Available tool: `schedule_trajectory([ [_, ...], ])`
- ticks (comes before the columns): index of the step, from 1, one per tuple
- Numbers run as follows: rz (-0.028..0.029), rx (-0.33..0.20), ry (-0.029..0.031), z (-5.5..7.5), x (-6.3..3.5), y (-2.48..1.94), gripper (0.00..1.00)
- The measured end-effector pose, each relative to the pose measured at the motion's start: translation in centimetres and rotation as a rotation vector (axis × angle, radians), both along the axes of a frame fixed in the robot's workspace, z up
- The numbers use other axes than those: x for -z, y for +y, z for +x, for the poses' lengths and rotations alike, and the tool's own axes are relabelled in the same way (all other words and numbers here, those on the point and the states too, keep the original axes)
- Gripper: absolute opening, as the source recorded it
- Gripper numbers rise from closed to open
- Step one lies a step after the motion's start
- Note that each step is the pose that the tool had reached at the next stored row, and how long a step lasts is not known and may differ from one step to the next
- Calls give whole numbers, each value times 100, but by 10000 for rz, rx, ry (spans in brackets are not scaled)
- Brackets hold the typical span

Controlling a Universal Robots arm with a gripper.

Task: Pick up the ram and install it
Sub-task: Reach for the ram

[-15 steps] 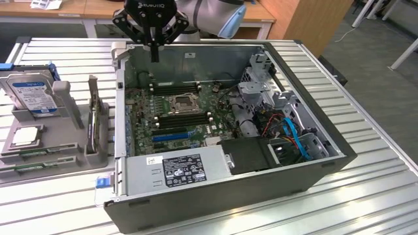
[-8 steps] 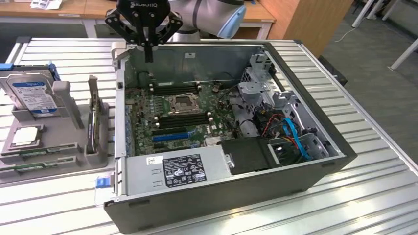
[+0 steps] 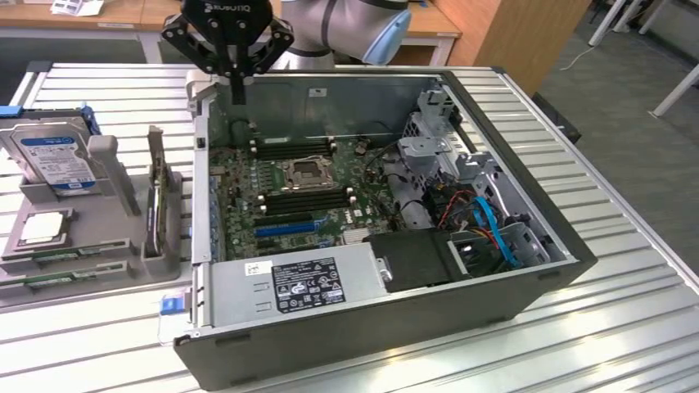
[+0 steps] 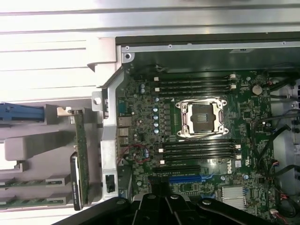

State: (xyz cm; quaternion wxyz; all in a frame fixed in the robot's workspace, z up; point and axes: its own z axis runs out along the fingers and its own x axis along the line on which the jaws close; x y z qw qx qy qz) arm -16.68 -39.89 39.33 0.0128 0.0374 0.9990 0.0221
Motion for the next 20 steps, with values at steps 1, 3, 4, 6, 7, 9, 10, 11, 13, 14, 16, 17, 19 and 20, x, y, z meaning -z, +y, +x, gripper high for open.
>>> schedule_trajectory([
  [1,0,0,0,-15,0,0,10],
  [3,0,0,-1,-42,0,0,10],
  [4,1,0,0,-58,0,0,10],
  [6,0,0,-1,-87,0,0,10],
  [7,0,0,0,-102,0,0,10],
  [9,0,1,-1,-132,0,0,10],
  [10,1,1,-1,-145,0,0,10],
  [11,0,0,0,-157,0,0,10],
  [13,0,0,0,-181,0,0,10],
  [14,0,0,0,-196,0,0,10],
  [16,0,0,0,-226,0,0,10],
  [17,0,0,0,-243,0,0,10],
  [19,0,1,0,-276,0,0,10],
  [20,0,1,0,-292,0,0,10],
])
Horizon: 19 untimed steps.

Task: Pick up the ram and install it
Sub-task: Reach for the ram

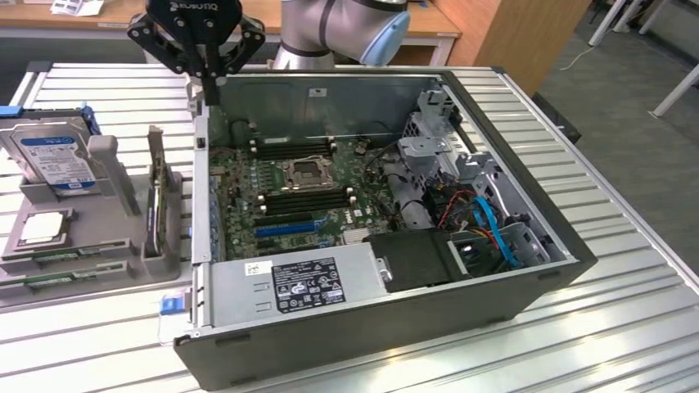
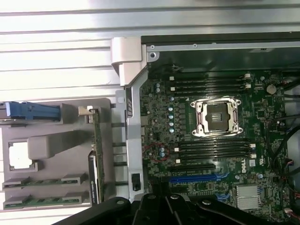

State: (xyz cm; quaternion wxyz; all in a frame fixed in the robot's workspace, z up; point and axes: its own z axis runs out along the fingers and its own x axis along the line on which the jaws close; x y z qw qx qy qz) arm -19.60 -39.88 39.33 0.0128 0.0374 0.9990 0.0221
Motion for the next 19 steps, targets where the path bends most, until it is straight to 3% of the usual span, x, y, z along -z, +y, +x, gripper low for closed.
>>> schedule_trajectory([
  [19,0,-1,-1,-336,0,0,10],
])
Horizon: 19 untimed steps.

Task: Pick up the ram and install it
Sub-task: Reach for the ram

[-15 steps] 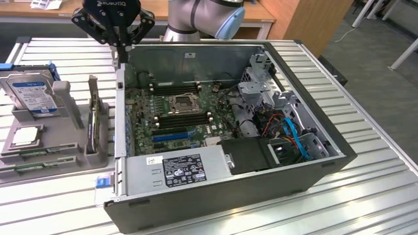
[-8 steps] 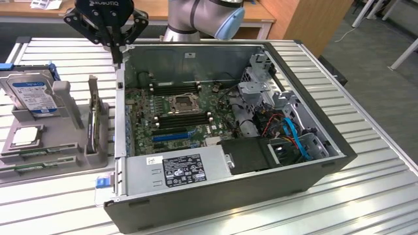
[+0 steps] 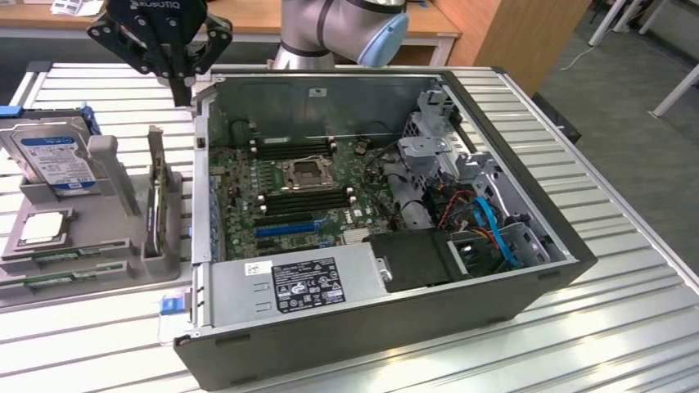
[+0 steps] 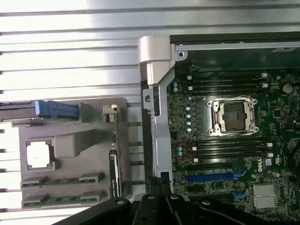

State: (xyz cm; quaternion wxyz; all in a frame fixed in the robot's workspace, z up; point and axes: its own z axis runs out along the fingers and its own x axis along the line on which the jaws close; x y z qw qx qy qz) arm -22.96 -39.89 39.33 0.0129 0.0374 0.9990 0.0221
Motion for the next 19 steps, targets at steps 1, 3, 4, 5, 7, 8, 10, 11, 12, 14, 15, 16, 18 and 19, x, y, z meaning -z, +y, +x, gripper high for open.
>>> schedule_trajectory([
  [1,0,0,0,-15,0,0,10],
  [3,0,0,1,-40,0,0,10],
  [4,0,1,1,-53,0,0,10],
  [5,0,1,0,-64,0,0,10],
  [7,0,1,1,-90,0,0,10],
  [8,0,0,0,-102,0,0,10],
  [10,0,0,1,-128,0,0,10],
  [11,0,0,0,-144,0,0,10],
  [12,-1,0,1,-157,0,0,10],
  [14,-1,0,1,-181,0,0,10],
  [15,0,0,1,-190,0,0,10],
  [16,0,0,1,-198,0,0,10],
  [18,1,-1,0,-207,0,0,10],
  [19,0,-1,0,-209,0,0,10],
])
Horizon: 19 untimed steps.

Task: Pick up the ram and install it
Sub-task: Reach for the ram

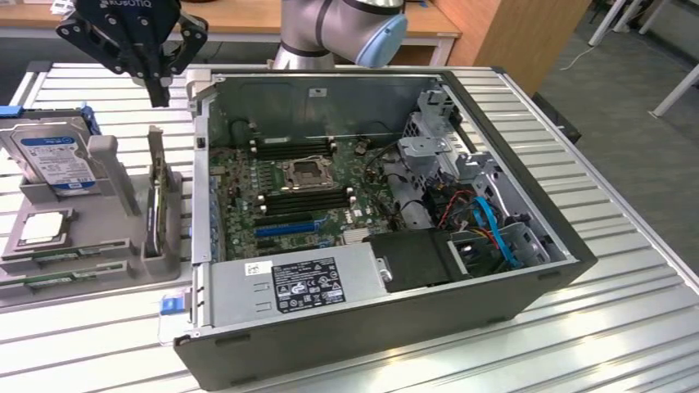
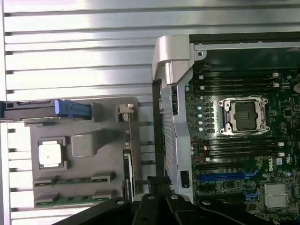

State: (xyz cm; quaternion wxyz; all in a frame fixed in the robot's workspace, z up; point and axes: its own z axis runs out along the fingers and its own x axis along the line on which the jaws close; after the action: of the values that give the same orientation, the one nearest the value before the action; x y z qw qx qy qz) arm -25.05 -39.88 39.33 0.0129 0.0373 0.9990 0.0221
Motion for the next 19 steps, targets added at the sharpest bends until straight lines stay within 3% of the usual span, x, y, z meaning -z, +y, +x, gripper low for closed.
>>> schedule_trajectory([
  [19,0,1,0,-102,6,0,10],
])
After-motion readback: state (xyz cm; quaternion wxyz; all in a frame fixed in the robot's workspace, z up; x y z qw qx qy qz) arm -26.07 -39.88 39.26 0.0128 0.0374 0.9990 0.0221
